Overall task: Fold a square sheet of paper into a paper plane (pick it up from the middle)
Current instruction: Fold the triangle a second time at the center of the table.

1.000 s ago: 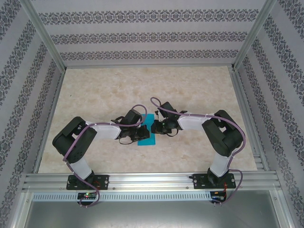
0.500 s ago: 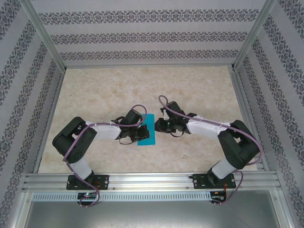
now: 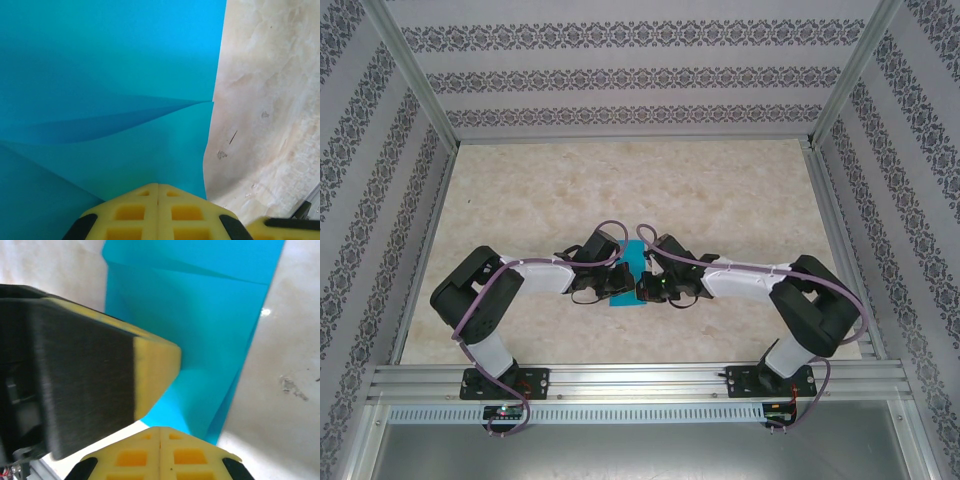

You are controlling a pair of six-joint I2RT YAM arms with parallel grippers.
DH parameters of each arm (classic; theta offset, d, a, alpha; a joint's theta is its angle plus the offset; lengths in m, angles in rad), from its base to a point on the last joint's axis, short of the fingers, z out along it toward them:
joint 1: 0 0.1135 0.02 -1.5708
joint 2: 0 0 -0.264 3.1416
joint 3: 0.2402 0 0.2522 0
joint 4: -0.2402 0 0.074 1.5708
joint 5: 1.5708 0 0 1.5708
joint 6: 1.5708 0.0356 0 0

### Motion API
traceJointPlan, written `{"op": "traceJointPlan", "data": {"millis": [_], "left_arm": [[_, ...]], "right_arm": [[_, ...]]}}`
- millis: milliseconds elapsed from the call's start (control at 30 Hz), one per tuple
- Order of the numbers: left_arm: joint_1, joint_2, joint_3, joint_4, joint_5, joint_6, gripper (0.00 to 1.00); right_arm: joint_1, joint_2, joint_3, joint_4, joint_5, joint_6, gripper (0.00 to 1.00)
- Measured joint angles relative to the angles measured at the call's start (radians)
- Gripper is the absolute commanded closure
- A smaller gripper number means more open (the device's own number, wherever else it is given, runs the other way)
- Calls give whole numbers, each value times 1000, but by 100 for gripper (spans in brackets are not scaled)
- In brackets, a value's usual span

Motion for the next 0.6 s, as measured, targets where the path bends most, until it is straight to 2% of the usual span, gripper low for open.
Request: {"op": "traceJointPlan", "data": {"millis": [600], "left_arm": [[0,0,0,0,-3,-16,95]], "right_arm": [[0,43,0,-12,28,3,95]]}}
